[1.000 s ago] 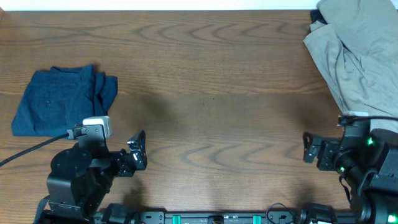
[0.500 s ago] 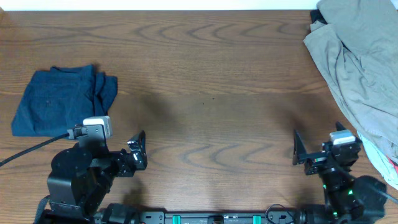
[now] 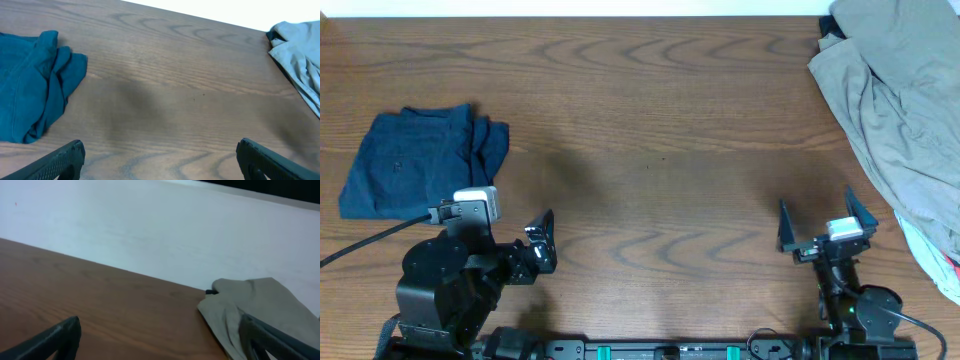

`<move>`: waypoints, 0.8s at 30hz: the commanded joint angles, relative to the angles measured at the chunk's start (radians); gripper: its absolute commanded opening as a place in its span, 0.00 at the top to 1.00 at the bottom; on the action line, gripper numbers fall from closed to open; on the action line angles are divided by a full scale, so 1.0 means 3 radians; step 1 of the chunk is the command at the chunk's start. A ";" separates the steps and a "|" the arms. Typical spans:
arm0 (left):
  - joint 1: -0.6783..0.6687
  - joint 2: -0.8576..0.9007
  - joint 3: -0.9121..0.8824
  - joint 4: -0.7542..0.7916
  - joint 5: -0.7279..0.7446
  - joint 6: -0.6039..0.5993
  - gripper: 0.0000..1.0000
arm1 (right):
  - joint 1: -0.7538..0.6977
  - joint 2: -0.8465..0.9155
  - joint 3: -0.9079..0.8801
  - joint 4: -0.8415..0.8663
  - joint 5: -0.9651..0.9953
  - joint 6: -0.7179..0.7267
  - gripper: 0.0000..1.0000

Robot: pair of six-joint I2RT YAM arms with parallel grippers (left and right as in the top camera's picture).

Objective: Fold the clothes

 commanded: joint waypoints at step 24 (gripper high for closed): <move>0.0008 -0.0003 -0.0013 -0.0006 -0.0039 -0.0032 0.02 | 0.0042 -0.0023 -0.0148 -0.0300 0.0029 -0.0170 0.01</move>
